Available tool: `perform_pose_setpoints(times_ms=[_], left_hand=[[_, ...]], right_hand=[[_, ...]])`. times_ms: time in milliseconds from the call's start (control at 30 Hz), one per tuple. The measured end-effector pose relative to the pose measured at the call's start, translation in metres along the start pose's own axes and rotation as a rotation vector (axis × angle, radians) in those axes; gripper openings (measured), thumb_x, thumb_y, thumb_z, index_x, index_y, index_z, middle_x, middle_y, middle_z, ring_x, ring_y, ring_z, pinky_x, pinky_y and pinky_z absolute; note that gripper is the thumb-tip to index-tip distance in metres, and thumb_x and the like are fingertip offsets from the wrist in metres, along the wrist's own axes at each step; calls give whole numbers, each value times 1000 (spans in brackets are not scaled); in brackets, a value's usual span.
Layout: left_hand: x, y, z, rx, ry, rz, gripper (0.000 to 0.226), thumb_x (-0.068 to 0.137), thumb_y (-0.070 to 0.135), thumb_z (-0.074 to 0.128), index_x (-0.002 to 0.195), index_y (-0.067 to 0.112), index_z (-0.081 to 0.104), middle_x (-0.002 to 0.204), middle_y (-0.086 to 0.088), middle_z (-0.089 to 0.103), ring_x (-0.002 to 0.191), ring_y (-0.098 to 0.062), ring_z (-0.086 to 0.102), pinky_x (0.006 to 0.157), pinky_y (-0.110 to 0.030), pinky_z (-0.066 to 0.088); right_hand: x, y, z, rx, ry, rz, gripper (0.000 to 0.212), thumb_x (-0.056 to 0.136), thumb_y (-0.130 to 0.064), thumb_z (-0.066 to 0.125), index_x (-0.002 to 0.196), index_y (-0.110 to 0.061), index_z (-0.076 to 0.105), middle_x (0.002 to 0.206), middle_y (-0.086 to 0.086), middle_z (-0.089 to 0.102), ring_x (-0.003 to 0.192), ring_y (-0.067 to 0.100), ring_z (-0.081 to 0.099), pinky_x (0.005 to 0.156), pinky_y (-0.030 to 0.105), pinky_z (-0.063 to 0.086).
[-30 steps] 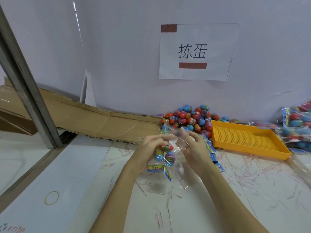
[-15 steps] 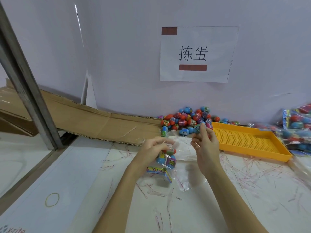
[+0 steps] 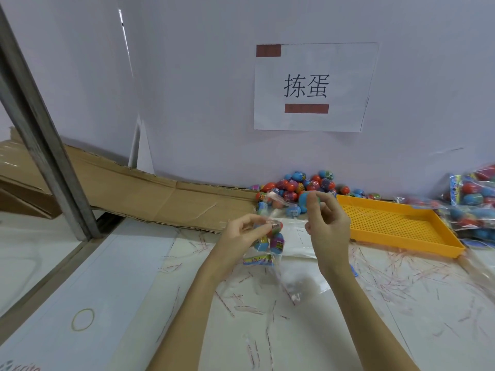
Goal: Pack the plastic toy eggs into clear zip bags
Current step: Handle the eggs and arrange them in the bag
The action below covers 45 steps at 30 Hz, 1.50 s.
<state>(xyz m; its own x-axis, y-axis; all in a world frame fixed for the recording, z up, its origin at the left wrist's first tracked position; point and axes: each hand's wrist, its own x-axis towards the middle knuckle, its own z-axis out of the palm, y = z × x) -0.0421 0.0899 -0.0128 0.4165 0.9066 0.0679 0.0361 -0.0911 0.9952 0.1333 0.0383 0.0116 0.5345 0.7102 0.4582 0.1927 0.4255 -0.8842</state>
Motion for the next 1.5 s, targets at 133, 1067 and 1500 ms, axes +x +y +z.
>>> perform_pose_setpoints(times_ms=[133, 1067, 1500], left_hand=[[-2, 3, 1, 6, -23, 15, 16, 101, 28, 66, 113, 29, 77, 112, 6, 77, 110, -14, 72, 103, -43, 57], [-2, 5, 3, 101, 41, 132, 27, 104, 26, 59, 130, 30, 67, 114, 12, 77, 110, -10, 73, 94, -32, 61], [-2, 6, 7, 219, 105, 155, 28, 109, 35, 42, 119, 39, 68, 111, 17, 77, 112, -4, 69, 95, -25, 56]], right_hand=[[-2, 4, 4, -210, -125, -150, 21, 97, -24, 68, 118, -28, 69, 97, -4, 61, 74, 10, 58, 63, 17, 49], [-3, 13, 4, -436, -262, -254, 25, 90, -24, 75, 112, -32, 64, 103, -19, 66, 83, 3, 66, 61, 13, 52], [-7, 10, 8, -500, -162, -318, 26, 89, -8, 76, 109, -19, 65, 111, -6, 59, 64, 3, 62, 64, 8, 49]])
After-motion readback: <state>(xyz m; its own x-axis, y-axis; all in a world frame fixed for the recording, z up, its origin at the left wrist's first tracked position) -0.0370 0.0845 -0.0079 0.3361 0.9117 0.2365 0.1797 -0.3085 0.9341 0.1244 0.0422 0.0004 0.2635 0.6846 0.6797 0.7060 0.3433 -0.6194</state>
